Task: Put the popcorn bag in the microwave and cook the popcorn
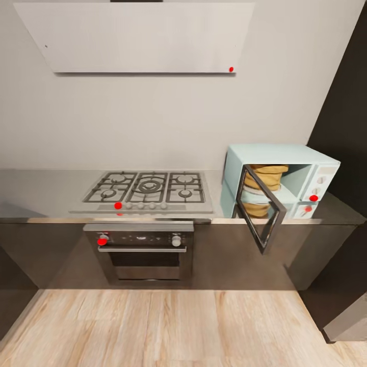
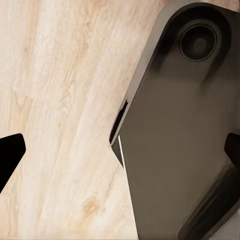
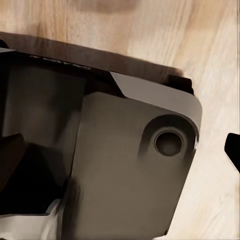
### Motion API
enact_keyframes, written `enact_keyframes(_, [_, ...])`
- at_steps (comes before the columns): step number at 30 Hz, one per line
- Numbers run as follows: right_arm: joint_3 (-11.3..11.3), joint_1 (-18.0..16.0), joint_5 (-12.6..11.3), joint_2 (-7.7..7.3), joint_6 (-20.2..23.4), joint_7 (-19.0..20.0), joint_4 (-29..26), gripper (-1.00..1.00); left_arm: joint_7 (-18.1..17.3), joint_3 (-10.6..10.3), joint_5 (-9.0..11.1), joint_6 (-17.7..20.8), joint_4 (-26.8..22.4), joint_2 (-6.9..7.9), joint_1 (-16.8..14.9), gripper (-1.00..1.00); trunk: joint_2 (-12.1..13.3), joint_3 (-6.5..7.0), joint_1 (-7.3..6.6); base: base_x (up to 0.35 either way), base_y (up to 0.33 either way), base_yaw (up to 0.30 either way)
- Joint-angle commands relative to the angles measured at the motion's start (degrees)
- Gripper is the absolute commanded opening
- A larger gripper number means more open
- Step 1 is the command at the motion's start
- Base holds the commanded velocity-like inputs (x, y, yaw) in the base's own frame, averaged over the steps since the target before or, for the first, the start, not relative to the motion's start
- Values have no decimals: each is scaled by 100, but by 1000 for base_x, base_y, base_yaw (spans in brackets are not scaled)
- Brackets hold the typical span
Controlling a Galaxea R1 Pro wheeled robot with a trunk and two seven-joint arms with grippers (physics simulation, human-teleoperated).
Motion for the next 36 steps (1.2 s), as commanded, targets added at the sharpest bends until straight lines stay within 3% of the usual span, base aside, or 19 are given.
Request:
enact_keyframes(1, [16,-6,30,7,9,12,6,100,12,3,17,-12,-6,-1,1,100,-3,-5,0,0,-283,0])
enact_keyframes(36, [5,-6,15,-8,59,15,6,100,12,9,16,-12,-6,7,1,100,-3,-5,0,0,-196,0])
